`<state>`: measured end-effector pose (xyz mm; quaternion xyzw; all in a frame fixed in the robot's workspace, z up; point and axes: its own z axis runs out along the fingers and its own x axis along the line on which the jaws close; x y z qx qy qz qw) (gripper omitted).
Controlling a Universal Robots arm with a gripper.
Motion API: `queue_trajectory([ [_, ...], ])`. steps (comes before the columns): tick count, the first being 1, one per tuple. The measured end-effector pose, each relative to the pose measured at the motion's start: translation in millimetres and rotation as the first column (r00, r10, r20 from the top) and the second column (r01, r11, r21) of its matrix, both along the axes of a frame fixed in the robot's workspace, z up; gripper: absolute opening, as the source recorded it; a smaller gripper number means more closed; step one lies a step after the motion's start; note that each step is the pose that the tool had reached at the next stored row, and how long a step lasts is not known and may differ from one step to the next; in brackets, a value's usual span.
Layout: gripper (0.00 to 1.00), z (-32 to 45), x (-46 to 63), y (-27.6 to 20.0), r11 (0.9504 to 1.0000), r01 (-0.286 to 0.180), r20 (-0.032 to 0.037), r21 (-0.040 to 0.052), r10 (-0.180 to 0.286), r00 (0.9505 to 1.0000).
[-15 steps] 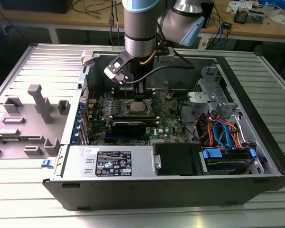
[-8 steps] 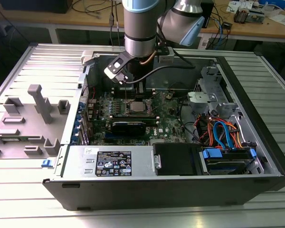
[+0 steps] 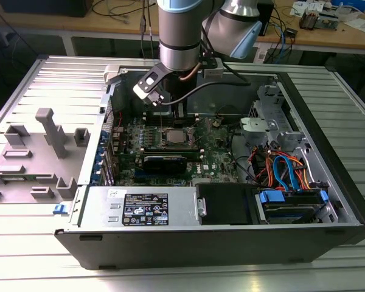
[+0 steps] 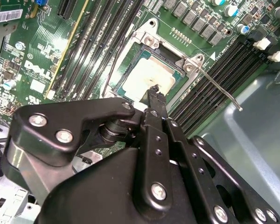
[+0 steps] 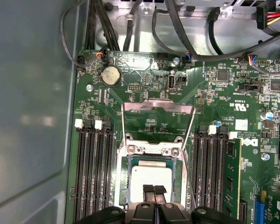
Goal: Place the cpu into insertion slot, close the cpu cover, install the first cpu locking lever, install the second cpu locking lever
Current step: 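Close the cpu cover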
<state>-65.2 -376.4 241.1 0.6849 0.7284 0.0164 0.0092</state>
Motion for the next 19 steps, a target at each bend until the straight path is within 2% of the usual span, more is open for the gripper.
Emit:
queue_trajectory([
  [19,0.11,10.6,0.3,0.0,1.0000,0.000,-0.0012,-0.0004,0.000,1.0000],
])
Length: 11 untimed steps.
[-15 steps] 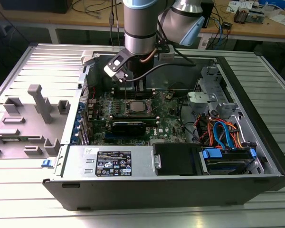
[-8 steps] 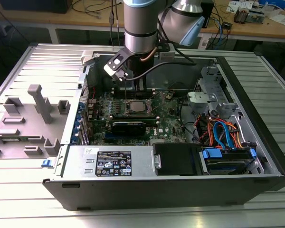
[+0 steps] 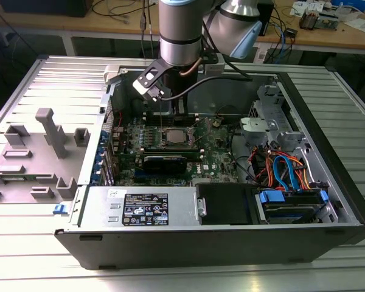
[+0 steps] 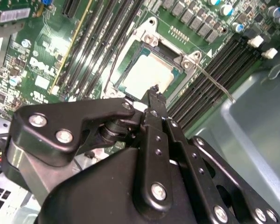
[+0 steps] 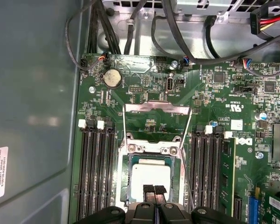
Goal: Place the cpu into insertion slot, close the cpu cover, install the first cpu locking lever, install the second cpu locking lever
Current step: 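Close the cpu cover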
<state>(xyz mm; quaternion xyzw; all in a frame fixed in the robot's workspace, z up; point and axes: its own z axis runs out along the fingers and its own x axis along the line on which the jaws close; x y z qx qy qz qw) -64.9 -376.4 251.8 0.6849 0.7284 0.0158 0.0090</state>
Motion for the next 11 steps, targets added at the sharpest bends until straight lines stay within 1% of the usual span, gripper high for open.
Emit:
queue_trajectory([
  [5,0.11,3.9,0.9,0.0,1.0000,0.000,-0.0031,0.0000,0.000,1.0000],
  [7,0.11,4.6,2.0,0.0,1.0000,0.000,-0.0053,0.0002,0.000,1.0000],
  [8,0.11,4.6,2.7,0.0,1.0000,0.000,-0.0068,0.0002,0.000,1.0000],
  [11,0.11,4.7,6.8,-0.1,1.0000,0.000,-0.0158,0.0000,0.000,0.9999],
])
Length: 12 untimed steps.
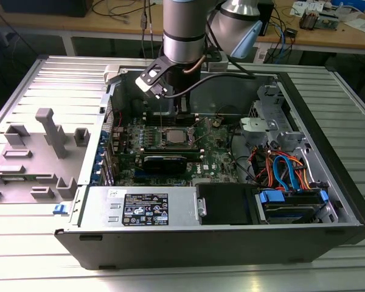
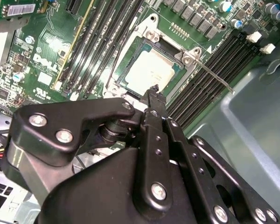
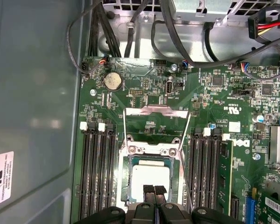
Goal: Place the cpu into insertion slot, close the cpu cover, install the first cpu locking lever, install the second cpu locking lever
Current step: 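Close the cpu cover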
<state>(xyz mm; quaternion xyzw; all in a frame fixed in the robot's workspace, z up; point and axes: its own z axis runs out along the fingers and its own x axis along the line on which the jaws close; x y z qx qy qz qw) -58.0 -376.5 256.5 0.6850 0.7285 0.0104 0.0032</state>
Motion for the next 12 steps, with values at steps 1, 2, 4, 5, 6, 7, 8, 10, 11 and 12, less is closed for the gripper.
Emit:
queue_trajectory([
  [1,0.11,0.0,0.0,0.0,1.0000,0.000,0.0000,-0.0001,0.000,1.0000],
  [2,0.11,0.0,0.0,0.0,1.0000,0.000,0.0000,0.0001,0.000,1.0000],
  [4,0.11,0.0,0.1,0.1,1.0000,0.000,-0.0001,0.0000,0.000,1.0000],
  [5,0.11,0.0,0.1,0.1,1.0000,0.000,0.0000,0.0001,0.000,1.0000],
  [6,0.11,0.0,0.1,0.1,1.0000,0.000,0.0000,0.0001,0.000,1.0000],
  [7,0.11,0.3,0.2,0.1,1.0000,0.000,0.0000,0.0002,0.000,1.0000],
  [8,0.11,0.7,0.1,0.1,1.0000,0.000,-0.0001,-0.0001,0.000,1.0000],
  [10,0.11,1.4,0.1,0.1,1.0000,0.000,0.0000,0.0001,0.000,1.0000],
  [11,0.11,1.8,0.1,0.1,1.0000,0.000,0.0000,0.0001,0.000,1.0000],
  [12,0.11,2.3,0.2,0.0,1.0000,0.000,-0.0001,0.0000,0.000,1.0000],
])
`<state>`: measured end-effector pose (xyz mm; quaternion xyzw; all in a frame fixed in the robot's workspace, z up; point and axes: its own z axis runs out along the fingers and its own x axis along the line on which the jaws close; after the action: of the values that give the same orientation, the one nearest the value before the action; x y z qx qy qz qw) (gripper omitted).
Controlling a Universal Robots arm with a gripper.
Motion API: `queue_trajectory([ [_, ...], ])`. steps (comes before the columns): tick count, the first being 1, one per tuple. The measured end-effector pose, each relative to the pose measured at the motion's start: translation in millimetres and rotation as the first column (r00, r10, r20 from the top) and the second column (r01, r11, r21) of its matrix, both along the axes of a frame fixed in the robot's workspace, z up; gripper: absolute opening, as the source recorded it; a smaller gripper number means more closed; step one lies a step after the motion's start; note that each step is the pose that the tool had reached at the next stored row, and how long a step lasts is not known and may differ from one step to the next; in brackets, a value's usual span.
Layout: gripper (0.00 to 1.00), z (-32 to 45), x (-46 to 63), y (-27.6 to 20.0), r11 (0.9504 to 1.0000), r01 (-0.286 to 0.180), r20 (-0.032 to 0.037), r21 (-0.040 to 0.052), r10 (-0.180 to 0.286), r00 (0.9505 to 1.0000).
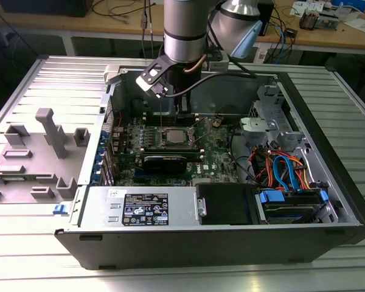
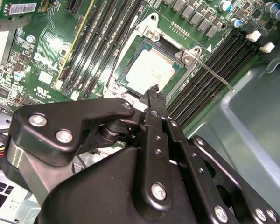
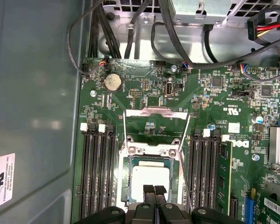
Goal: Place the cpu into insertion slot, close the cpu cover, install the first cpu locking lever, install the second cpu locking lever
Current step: 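Close the cpu cover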
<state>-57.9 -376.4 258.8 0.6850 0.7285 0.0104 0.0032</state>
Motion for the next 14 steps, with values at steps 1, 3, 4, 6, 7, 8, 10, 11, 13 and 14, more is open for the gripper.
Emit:
queue_trajectory([
  [1,0.11,0.4,0.0,0.0,1.0000,0.000,0.0000,0.0000,0.000,1.0000],
  [3,0.11,1.4,0.0,0.0,1.0000,0.000,0.0001,0.0001,0.000,1.0000],
  [4,0.11,1.9,0.0,0.0,1.0000,0.000,0.0001,0.0002,0.000,1.0000],
  [6,0.11,2.7,0.1,0.0,1.0000,0.000,0.0000,0.0001,0.000,1.0000],
  [7,0.11,3.1,0.1,0.0,1.0000,0.000,0.0001,0.0002,0.000,1.0000],
  [8,0.11,3.6,0.1,0.0,1.0000,0.000,-0.0001,0.0000,0.000,1.0000],
  [10,0.11,4.7,0.1,0.0,1.0000,0.000,0.0000,0.0001,0.000,1.0000],
  [11,0.11,5.1,0.1,0.0,1.0000,0.000,0.0001,0.0002,0.000,1.0000],
  [13,0.11,5.6,0.1,0.0,1.0000,0.000,0.0001,0.0001,0.000,1.0000],
  [14,0.11,5.8,0.2,0.0,1.0000,0.000,0.0001,0.0001,0.000,1.0000],
])
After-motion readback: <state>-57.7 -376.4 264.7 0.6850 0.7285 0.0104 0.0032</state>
